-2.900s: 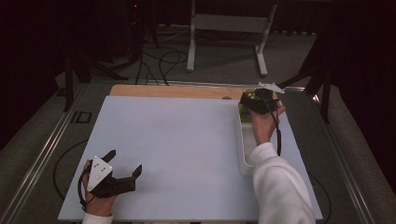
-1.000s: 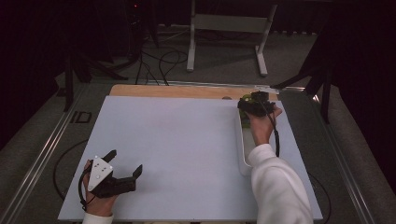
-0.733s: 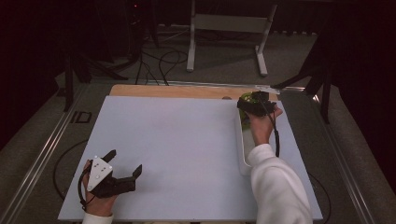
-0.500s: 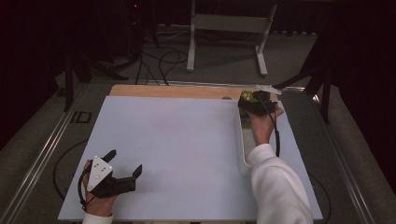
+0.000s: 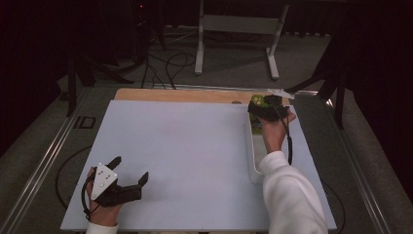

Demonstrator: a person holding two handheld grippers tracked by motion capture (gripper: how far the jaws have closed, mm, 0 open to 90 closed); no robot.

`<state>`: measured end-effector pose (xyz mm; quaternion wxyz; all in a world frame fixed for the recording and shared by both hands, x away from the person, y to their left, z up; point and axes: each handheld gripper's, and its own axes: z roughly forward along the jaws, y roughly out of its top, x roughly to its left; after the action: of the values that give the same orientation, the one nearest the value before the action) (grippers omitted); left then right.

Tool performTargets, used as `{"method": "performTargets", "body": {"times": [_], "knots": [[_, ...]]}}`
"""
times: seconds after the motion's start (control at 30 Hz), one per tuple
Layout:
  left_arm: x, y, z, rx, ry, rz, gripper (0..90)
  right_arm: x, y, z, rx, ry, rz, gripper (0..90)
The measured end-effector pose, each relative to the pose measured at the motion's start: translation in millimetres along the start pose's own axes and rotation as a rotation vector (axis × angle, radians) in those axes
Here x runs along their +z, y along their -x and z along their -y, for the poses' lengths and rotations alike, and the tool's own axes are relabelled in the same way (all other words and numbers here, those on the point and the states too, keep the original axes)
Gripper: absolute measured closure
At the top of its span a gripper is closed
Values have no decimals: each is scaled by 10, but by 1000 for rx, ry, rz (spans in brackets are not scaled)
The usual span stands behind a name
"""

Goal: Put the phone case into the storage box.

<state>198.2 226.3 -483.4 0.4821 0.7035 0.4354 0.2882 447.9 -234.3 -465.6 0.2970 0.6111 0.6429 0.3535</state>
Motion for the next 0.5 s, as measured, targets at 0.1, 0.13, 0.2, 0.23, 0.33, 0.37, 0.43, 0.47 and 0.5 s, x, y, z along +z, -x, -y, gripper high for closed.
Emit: {"method": "performTargets", "body": {"times": [0.1,0.13,0.2,0.23,0.33,0.37,0.43,0.47,0.5], "knots": [[2,0,0,0,-1,0,2,-26,-9,-9,-6,-5,-17,83],[2,0,-1,1,-1,-1,2,-32,-7,-10,-5,-10,-22,84],[1,0,-2,0,-1,0,2,-46,-1,-11,1,-16,-30,84],[1,1,-3,1,-1,0,2,-52,2,-12,3,-19,-35,84],[4,-3,-1,0,-1,0,2,-78,-3,-11,-4,-28,-44,84],[4,-3,-1,-1,-2,0,2,-86,-6,-8,-7,-32,-49,84],[3,-4,-1,0,-2,0,2,-105,-16,1,-15,-36,-55,84],[3,-6,-1,0,-2,0,2,-114,-21,6,-14,-35,-58,84],[2,-7,-2,-1,-2,0,2,-126,-24,11,-14,-32,-64,85]]}}
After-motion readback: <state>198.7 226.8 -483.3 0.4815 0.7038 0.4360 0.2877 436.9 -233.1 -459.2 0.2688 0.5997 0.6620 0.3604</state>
